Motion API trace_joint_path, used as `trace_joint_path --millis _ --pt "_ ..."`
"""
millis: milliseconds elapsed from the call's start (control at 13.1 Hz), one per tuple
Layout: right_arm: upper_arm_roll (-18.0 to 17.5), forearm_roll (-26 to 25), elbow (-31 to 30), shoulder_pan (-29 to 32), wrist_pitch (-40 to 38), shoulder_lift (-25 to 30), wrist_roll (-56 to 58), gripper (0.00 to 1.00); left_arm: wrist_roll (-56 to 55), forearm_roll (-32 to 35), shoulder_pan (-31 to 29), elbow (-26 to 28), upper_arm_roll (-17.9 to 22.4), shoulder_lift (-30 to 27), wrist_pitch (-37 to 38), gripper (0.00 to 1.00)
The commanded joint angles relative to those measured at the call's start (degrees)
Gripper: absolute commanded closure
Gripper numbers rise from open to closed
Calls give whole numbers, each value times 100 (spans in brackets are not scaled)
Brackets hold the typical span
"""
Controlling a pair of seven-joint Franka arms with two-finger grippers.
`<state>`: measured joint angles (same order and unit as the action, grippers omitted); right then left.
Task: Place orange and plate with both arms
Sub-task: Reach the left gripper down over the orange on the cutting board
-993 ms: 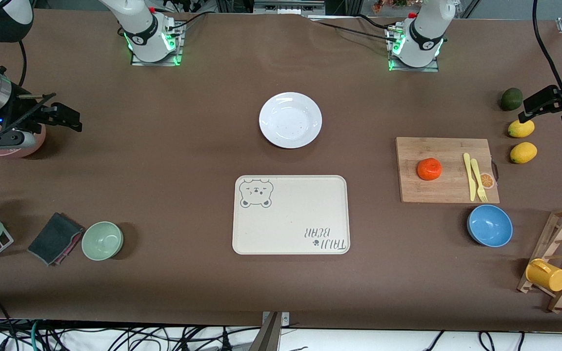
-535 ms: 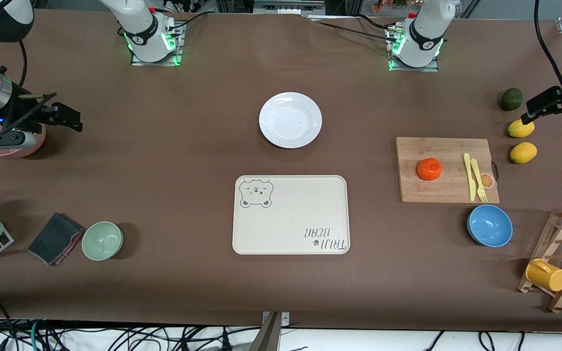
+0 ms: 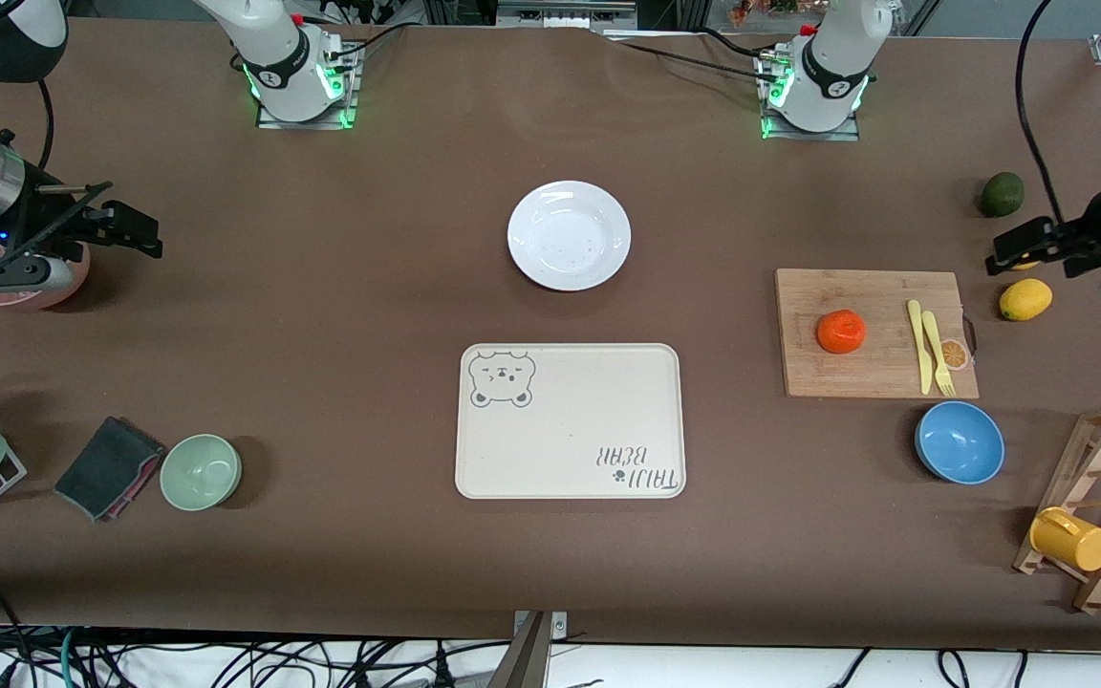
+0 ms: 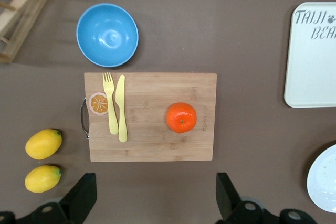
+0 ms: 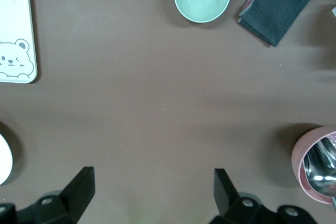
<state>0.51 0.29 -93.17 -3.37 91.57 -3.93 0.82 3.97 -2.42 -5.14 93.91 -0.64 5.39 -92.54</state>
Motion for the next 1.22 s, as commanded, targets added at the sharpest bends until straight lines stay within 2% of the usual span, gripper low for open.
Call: trace_joint_path --millis 0,153,458,611,993,1145 --pt "-25 59 -43 21 -51 76 15 0 139 66 39 241 11 128 -124 0" --pt "-25 59 -52 21 -60 76 15 0 87 66 109 459 11 278 -395 0" --pt "-25 59 -44 21 -51 68 15 0 42 -4 197 1723 -6 288 -1896 0" --pt "-25 59 -43 21 -60 68 24 0 42 -4 197 2173 -24 357 -2398 0" --pt "10 68 -52 29 -78 68 32 0 -159 -13 443 2789 -33 902 -3576 0" --pt "10 59 -52 29 -78 68 24 0 -230 -5 487 2817 -33 1069 -3823 0"
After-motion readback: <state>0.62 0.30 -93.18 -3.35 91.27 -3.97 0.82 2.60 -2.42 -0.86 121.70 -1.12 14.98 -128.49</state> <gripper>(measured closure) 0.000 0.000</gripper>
